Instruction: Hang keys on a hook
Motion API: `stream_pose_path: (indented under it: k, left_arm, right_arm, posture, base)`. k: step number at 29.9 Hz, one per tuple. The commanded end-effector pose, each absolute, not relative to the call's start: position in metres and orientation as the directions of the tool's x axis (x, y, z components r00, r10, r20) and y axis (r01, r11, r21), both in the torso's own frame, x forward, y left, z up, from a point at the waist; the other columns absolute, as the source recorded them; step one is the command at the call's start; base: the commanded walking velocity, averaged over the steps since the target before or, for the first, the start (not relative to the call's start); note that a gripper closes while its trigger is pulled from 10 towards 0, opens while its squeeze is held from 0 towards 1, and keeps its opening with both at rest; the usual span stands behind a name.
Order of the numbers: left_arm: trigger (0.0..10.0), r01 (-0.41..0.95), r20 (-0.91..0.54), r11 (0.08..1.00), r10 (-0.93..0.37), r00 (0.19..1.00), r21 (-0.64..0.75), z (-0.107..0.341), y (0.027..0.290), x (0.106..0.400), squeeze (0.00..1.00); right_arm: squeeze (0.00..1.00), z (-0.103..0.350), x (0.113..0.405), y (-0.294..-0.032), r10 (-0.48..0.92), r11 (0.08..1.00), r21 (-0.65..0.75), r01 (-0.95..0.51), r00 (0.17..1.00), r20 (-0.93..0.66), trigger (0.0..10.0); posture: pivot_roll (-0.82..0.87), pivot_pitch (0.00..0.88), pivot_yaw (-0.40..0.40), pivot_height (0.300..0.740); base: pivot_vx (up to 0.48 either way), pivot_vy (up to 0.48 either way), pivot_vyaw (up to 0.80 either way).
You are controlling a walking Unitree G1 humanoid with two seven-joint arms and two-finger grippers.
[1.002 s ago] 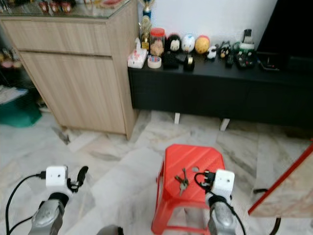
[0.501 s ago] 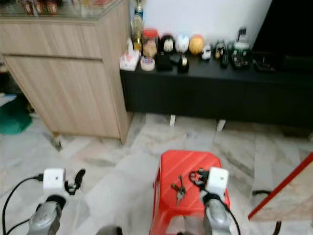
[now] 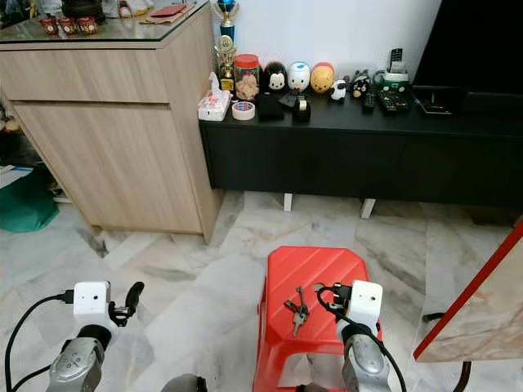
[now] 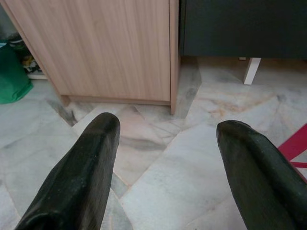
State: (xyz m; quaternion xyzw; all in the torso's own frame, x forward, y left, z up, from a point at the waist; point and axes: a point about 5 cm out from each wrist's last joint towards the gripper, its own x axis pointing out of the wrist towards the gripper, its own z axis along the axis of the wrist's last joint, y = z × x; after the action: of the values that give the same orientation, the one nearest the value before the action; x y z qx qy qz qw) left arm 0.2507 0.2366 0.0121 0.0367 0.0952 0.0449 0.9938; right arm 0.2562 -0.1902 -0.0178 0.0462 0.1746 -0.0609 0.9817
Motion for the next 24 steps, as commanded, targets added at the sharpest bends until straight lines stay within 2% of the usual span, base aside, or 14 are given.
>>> stream_pose_path:
  k: [1, 20, 24]
  left_arm:
    - [10.0, -0.086, -0.187, 0.993, 0.099, 0.977, 0.075, 0.012, 0.2364, 0.2518, 0.0]
    - [10.0, -0.095, -0.183, 0.993, 0.108, 0.977, 0.077, 0.0131, 0.2386, 0.2529, 0.0]
    - [10.0, -0.096, -0.183, 0.993, 0.107, 0.977, 0.073, 0.0125, 0.2384, 0.2516, 0.0]
  right_arm:
    - [0.0, -0.0178, 0.2575, -0.1892, -0.097, 0.989, 0.069, 0.129, 0.93, -0.355, 10.0]
    - [0.0, -0.0164, 0.2596, -0.1891, -0.093, 0.99, 0.068, 0.124, 0.931, -0.352, 10.0]
    - [0.0, -0.0175, 0.2587, -0.1894, -0.088, 0.99, 0.072, 0.122, 0.929, -0.361, 10.0]
  posture:
    - [0.06, 0.0, -0.011, 0.645]
    - [0.07, 0.0, -0.014, 0.645]
    - [0.07, 0.0, -0.014, 0.645]
  base:
    - [0.244, 0.0, 0.0]
    - [0.264, 0.0, 0.0]
    - [0.0, 0.0, 0.0]
